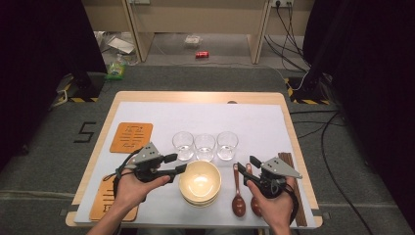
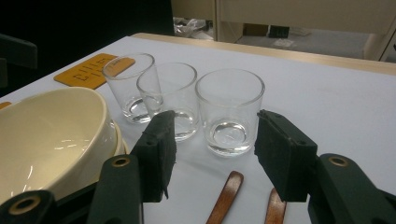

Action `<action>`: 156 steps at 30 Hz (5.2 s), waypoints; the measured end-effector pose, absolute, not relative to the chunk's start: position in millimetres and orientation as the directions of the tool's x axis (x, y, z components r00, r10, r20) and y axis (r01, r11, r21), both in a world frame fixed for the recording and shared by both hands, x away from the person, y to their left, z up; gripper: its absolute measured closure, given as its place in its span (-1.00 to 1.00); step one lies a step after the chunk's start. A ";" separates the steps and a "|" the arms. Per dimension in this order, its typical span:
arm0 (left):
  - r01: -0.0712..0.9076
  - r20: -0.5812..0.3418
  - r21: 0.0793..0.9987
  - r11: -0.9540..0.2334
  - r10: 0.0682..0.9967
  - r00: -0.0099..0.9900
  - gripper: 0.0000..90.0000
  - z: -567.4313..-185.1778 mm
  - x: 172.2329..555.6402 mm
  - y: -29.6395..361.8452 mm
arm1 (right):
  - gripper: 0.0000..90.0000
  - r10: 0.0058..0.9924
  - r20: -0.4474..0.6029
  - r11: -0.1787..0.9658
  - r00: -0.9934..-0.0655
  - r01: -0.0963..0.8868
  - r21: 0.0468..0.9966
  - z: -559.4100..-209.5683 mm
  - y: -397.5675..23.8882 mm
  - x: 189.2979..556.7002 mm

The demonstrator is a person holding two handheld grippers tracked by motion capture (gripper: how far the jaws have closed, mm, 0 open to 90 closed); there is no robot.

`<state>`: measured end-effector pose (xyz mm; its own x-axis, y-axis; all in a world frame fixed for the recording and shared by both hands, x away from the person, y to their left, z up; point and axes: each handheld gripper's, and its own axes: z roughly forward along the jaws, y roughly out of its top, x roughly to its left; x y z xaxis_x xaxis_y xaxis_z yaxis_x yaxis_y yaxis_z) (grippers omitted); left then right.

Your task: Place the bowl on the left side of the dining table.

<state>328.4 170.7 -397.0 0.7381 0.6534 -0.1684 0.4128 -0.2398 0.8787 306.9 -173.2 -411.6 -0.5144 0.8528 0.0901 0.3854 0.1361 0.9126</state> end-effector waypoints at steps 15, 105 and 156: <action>0.415 -0.120 0.846 -0.336 0.637 0.762 0.14 -411.7 337.4 146.0 | 0.06 0.853 0.093 0.138 -0.514 0.392 0.909 -412.9 -173.7 307.7; 0.172 0.085 0.937 -0.303 0.678 0.731 0.83 -376.6 328.7 159.2 | 0.05 0.852 0.099 0.135 -0.513 0.399 0.907 -416.0 -174.9 310.1; 0.165 0.093 0.951 -0.263 0.747 0.658 0.83 -353.9 340.6 192.9 | 0.05 0.852 0.100 0.136 -0.513 0.402 0.905 -417.3 -174.0 310.5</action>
